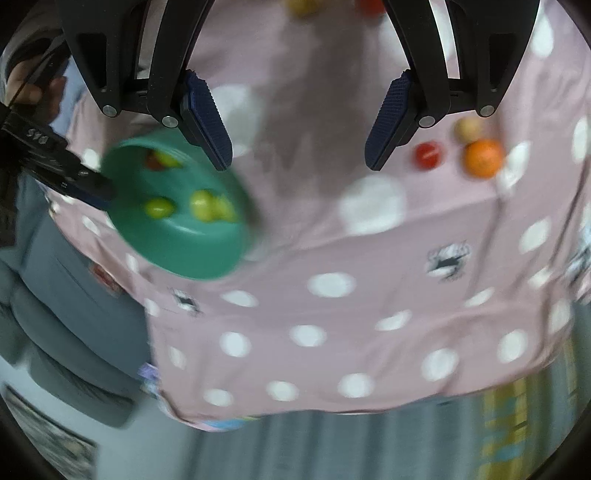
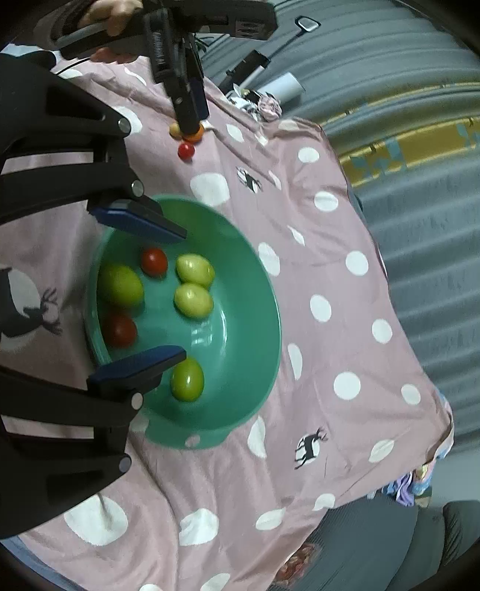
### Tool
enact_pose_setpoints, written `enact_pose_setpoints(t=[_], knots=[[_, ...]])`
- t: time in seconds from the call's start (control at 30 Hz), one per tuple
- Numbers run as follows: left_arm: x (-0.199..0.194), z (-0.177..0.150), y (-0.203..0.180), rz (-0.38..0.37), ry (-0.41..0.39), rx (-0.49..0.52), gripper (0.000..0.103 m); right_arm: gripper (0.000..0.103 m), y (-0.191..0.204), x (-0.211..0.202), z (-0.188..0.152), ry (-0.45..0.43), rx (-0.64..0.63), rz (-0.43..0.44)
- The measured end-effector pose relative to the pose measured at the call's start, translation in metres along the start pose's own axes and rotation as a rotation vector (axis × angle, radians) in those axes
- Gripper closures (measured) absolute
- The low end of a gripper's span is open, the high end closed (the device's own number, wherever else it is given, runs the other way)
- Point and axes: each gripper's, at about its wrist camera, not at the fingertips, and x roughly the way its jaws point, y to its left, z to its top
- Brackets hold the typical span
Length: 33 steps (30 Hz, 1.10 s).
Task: Organize fruits
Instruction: 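Move the left tool to the small yellow fruit while the right tool approaches the brown round fruit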
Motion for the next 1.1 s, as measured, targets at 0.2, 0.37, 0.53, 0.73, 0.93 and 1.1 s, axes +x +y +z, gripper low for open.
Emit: enact_pose_setpoints(t=[0.2, 0.37, 0.53, 0.73, 0.93, 1.1], knots=[[-0.031, -0.036, 0.074, 0.101, 0.010, -0.197, 0.028, 0.044, 0.025, -0.001, -0.001, 0.013, -0.060, 0.068], [-0.038, -0.068, 0.095, 0.138, 0.054, -0.245, 0.028, 0.043, 0.055, 0.004, -0.008, 0.059, -0.120, 0.179], [-0.033, -0.079, 0.097, 0.104, 0.060, -0.268, 0.028, 0.044, 0.092, 0.019, -0.026, 0.163, -0.206, 0.294], [-0.030, -0.076, 0.085, 0.069, 0.039, -0.218, 0.028, 0.046, 0.129, 0.038, -0.055, 0.300, -0.311, 0.355], [-0.022, -0.078, 0.088, 0.058, 0.052, -0.212, 0.028, 0.055, 0.151, 0.060, -0.071, 0.398, -0.330, 0.406], [-0.016, -0.072, 0.092, 0.047, 0.054, -0.211, 0.028, 0.067, 0.167, 0.082, -0.081, 0.475, -0.354, 0.405]])
